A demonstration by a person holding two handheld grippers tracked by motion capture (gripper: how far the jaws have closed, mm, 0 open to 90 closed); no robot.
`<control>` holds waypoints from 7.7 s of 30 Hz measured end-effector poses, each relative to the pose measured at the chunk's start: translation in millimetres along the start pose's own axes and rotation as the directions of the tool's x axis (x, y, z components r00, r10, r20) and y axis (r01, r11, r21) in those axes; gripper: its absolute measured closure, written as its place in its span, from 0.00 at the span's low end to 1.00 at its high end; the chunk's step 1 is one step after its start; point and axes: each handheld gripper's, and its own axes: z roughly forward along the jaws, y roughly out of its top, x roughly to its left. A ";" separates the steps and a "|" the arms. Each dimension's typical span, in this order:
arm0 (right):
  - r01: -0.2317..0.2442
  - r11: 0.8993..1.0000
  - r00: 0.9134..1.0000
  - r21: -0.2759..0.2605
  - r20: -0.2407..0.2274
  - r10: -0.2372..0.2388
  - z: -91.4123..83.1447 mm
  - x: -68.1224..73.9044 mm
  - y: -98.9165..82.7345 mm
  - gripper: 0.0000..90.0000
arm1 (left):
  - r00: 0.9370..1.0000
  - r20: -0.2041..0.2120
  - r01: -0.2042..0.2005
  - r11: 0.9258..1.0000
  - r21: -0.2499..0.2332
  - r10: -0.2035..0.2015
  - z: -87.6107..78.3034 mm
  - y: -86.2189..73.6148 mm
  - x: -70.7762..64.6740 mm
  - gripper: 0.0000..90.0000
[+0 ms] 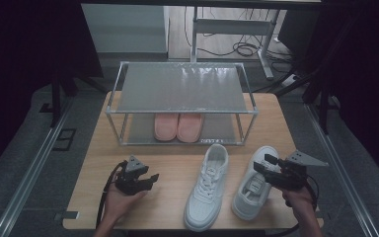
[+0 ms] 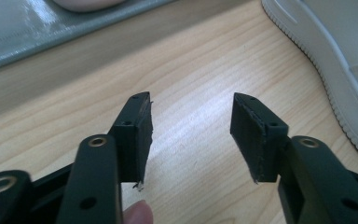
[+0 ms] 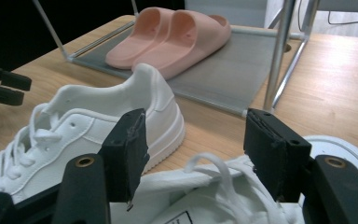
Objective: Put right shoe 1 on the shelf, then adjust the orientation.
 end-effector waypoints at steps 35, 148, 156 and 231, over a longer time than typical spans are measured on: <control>0.328 0.932 0.905 0.156 -0.335 -0.262 15.5 95.4 -9.6 0.99 | 0.999 0.043 0.032 0.999 0.025 -0.033 9.9 6.4 8.0 0.48; 0.513 0.827 0.842 0.231 -0.322 -0.433 97.4 182.4 30.5 1.00 | 0.997 0.022 0.078 0.997 0.019 -0.079 0.5 4.1 22.7 0.48; 0.431 0.874 0.895 0.223 -0.224 -0.385 58.2 129.9 63.7 1.00 | 0.997 0.025 0.078 0.997 0.020 -0.079 0.8 4.3 21.7 0.48; 0.397 0.797 0.918 0.454 -0.192 -0.348 105.2 92.6 44.3 1.00 | 0.995 0.019 0.095 0.995 0.018 -0.096 -1.8 2.9 27.2 0.48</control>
